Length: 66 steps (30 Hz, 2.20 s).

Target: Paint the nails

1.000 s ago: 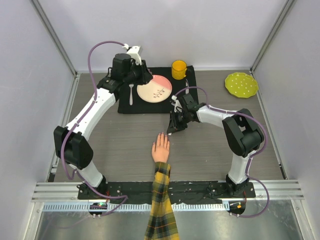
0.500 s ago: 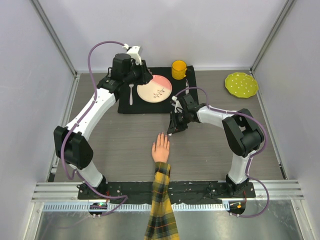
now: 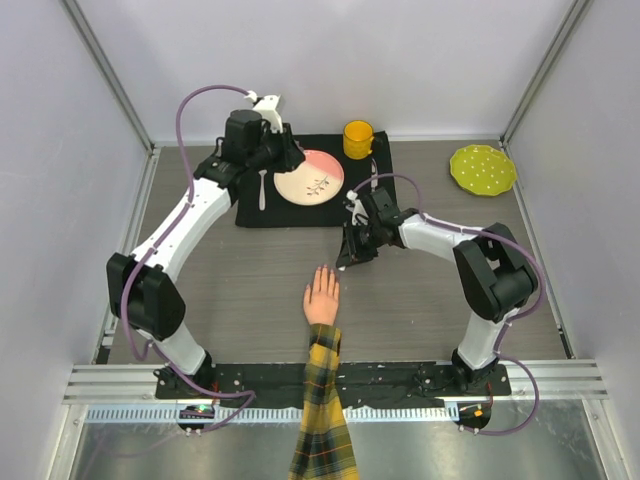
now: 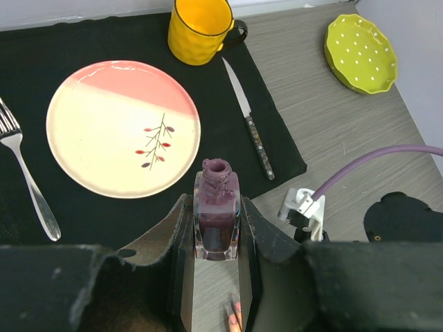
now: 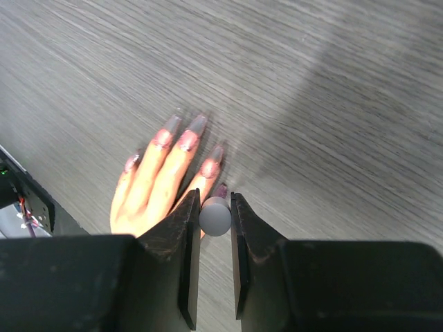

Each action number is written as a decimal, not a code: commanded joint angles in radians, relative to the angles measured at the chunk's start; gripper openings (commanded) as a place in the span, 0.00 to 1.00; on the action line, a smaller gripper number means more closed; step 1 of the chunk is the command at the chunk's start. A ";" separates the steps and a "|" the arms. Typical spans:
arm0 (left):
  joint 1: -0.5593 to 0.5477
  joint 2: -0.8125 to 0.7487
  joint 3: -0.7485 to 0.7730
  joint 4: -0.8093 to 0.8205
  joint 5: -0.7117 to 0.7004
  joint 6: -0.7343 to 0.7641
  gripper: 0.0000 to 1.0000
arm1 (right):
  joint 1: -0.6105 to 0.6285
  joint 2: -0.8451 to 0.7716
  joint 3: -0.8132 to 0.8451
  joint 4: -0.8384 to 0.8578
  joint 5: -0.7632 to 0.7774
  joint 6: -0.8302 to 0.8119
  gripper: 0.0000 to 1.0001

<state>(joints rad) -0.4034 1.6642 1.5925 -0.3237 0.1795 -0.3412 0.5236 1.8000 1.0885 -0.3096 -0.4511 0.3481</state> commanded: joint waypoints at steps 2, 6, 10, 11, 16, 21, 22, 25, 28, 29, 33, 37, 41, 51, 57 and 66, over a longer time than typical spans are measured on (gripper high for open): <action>0.006 -0.070 0.001 0.046 0.002 -0.018 0.00 | -0.001 -0.079 -0.002 0.026 0.025 0.012 0.01; 0.006 -0.078 0.001 0.043 -0.009 -0.019 0.00 | -0.001 -0.094 0.004 0.009 0.055 0.000 0.01; 0.006 -0.087 0.001 0.040 -0.018 -0.027 0.00 | -0.030 -0.114 0.030 -0.026 0.094 -0.012 0.01; 0.006 -0.090 -0.002 0.041 -0.018 -0.028 0.00 | -0.045 -0.120 0.033 -0.032 0.098 -0.011 0.01; 0.000 -0.121 -0.023 0.041 -0.026 -0.045 0.00 | -0.076 -0.159 0.091 -0.071 0.133 -0.014 0.01; -0.049 -0.150 -0.064 0.074 -0.052 -0.048 0.00 | -0.089 -0.174 0.192 -0.121 0.169 -0.034 0.01; -0.061 -0.156 -0.074 0.086 -0.051 -0.041 0.00 | -0.091 -0.174 0.224 -0.125 0.176 -0.035 0.01; -0.126 -0.202 -0.132 0.104 -0.070 0.027 0.00 | -0.091 -0.174 0.292 -0.146 0.198 -0.035 0.01; -0.181 -0.289 -0.251 0.150 -0.118 0.067 0.00 | -0.091 -0.188 0.349 -0.180 0.219 -0.037 0.01; -0.189 -0.316 -0.341 0.220 -0.114 0.067 0.00 | -0.091 -0.195 0.356 -0.196 0.227 -0.037 0.01; -0.190 -0.463 -0.534 0.352 -0.049 0.068 0.00 | -0.091 -0.248 0.364 -0.217 0.241 -0.046 0.01; -0.190 -0.523 -0.600 0.327 0.085 0.105 0.00 | -0.088 -0.303 0.375 -0.240 0.175 -0.023 0.01; -0.190 -0.586 -0.701 0.365 0.210 0.166 0.00 | -0.073 -0.396 0.343 -0.237 0.158 -0.047 0.01; -0.190 -0.669 -0.687 0.275 0.414 0.261 0.00 | 0.027 -0.476 0.419 -0.302 0.143 -0.201 0.01; -0.195 -0.763 -0.753 0.265 0.422 0.315 0.00 | 0.145 -0.452 0.548 -0.370 0.186 -0.262 0.01; -0.195 -0.770 -0.766 0.218 0.439 0.338 0.00 | 0.300 -0.410 0.599 -0.402 0.184 -0.400 0.01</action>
<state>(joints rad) -0.5957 0.8913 0.8185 -0.1047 0.5793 -0.0330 0.7731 1.3663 1.6505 -0.6937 -0.2771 0.0292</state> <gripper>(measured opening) 0.281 0.239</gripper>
